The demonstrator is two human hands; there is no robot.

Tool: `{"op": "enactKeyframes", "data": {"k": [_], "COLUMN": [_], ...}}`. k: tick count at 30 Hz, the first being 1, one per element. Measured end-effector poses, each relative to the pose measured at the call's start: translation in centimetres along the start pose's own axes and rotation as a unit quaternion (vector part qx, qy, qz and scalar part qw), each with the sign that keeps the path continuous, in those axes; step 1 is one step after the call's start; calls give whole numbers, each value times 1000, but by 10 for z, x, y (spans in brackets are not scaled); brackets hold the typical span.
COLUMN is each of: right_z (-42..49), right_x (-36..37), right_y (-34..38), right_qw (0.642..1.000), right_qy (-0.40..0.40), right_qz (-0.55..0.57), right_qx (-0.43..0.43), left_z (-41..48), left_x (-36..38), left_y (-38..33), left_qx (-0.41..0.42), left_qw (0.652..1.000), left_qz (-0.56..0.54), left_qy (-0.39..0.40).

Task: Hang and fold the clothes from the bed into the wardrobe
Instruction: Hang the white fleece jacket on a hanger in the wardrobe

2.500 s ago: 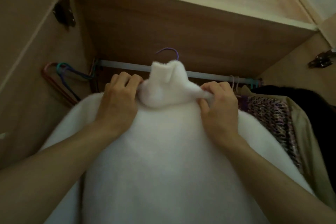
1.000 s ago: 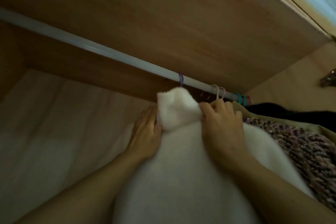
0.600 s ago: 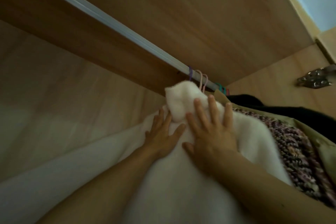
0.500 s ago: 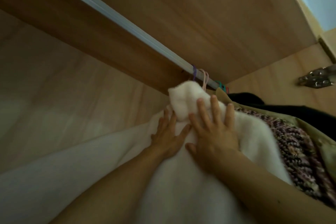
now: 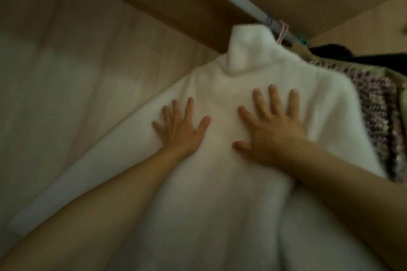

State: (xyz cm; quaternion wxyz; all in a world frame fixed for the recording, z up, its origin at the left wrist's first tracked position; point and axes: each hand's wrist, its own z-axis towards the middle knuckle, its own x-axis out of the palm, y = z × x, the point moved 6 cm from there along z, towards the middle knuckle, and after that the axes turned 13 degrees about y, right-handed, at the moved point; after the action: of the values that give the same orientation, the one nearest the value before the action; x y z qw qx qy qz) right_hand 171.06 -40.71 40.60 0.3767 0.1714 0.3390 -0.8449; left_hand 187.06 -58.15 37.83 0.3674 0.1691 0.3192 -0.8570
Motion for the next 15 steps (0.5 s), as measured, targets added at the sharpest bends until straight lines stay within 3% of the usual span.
{"op": "enactKeyframes", "data": {"k": [8,15], "right_z": [-41,-62], "right_x": [22,36], "right_y": [16,36], "right_qw": [999,998], "right_qy": [25,41], "right_qz": [-8,-6], "right_qx": [-22,-46], "left_z": [-70,-82], "left_x": [-19,5], "left_y": [132,118], "left_qx": [-117,-85], "left_qw": [993,993], "left_qz": [32,-21], "left_qy": [-9,76]}}
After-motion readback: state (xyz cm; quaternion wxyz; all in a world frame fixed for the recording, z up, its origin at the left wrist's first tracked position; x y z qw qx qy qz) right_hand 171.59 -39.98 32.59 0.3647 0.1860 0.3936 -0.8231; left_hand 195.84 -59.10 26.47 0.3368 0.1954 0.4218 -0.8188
